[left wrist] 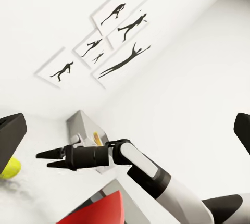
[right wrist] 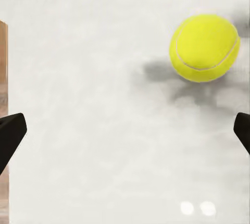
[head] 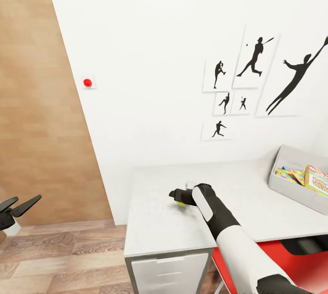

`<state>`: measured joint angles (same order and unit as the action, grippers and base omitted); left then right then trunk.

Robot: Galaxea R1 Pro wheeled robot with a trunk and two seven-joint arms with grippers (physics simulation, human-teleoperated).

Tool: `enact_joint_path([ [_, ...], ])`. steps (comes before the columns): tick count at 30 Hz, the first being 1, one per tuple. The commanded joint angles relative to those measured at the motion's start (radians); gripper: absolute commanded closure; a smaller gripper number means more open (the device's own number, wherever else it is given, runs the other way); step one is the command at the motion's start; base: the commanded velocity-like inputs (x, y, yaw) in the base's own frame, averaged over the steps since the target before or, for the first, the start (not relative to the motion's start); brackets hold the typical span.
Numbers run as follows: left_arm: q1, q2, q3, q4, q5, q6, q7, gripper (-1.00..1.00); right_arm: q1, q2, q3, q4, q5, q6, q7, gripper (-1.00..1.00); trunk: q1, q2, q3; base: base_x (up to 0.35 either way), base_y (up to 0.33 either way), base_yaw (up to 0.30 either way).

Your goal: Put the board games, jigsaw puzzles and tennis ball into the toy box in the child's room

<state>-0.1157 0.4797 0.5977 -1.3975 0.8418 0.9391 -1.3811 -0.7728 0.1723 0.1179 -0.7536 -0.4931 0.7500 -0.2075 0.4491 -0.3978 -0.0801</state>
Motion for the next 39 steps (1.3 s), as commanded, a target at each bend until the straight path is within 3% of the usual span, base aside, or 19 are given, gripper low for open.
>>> enact_joint_path([
  [1,-0.001,0.000,0.000,0.000,0.002,0.010,-0.002,-1.00,-0.005,0.000,0.004,-0.001,-0.010,0.002,-0.014,-1.00,0.001,-0.002,-0.002,0.110,0.076,0.000],
  [4,-0.001,0.000,0.000,0.000,0.002,0.010,-0.002,-1.00,-0.017,0.000,0.009,-0.001,-0.010,0.003,-0.043,-1.00,0.001,-0.002,-0.002,0.072,0.044,0.000],
  [9,-0.001,0.000,0.000,0.000,0.002,0.010,-0.003,-1.00,-0.045,-0.004,0.012,-0.001,-0.010,0.003,-0.155,-1.00,0.001,-0.002,-0.002,0.018,0.010,0.000],
  [22,-0.001,0.000,0.004,0.000,0.002,0.010,-0.004,-1.00,-0.139,-0.008,0.012,0.026,-0.011,-0.003,-0.300,-1.00,0.001,-0.002,-0.002,0.001,0.001,0.000],
  [25,-0.001,0.000,0.004,0.000,0.002,0.010,-0.004,-1.00,-0.167,-0.009,0.012,0.053,-0.008,-0.012,-0.312,-1.00,0.001,-0.002,-0.002,0.000,0.000,0.000],
  [30,-0.001,0.000,0.004,0.001,0.002,0.010,-0.004,-1.00,-0.219,-0.001,0.012,0.143,0.056,-0.057,-0.312,-1.00,0.001,-0.002,-0.002,0.000,0.000,0.000],
  [39,-0.001,0.001,0.005,0.003,0.003,0.010,-0.004,-1.00,-0.230,-0.003,0.007,0.165,0.086,-0.065,-0.272,-1.00,0.001,-0.002,-0.002,0.000,0.000,0.000],
])
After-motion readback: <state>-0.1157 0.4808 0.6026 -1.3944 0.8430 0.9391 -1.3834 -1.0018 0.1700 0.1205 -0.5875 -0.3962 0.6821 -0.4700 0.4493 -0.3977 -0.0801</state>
